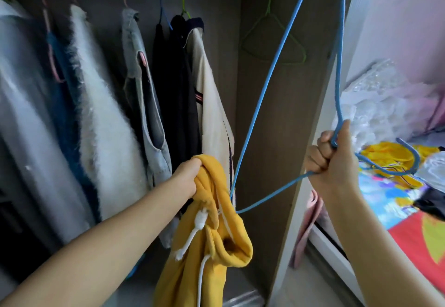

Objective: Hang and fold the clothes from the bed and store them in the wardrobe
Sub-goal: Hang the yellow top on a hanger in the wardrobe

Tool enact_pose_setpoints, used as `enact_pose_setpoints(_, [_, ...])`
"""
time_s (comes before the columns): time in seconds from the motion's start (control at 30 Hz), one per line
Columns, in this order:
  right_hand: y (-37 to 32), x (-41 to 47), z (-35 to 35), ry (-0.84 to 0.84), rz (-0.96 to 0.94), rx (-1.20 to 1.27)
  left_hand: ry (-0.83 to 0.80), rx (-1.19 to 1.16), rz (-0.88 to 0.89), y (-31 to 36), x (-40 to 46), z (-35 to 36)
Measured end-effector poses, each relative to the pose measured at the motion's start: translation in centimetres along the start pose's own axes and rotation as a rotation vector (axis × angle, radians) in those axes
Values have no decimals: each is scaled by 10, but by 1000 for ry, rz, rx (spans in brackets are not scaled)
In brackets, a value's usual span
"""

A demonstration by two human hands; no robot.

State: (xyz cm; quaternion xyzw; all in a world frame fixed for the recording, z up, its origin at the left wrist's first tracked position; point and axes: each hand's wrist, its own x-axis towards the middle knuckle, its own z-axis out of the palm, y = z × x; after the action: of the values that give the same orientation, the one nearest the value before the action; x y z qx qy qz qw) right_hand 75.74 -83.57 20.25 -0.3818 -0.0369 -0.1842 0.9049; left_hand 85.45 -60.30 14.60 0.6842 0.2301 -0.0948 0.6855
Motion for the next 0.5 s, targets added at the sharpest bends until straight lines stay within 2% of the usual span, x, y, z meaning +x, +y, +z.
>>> enact_pose_setpoints(0.13, [-18, -37, 5, 41, -117, 9, 10, 39, 32, 5, -19, -10])
enact_pose_setpoints(0.3, [-25, -54, -1, -45, -129, 48, -25, 83, 33, 9, -39, -11])
enact_pose_setpoints(0.37, [5, -61, -4, -74, -93, -52, -85, 132, 53, 9, -52, 1])
enact_pose_setpoints(0.5, [58, -74, -42, -131, -61, -416, -162, 182, 147, 26, -78, 21])
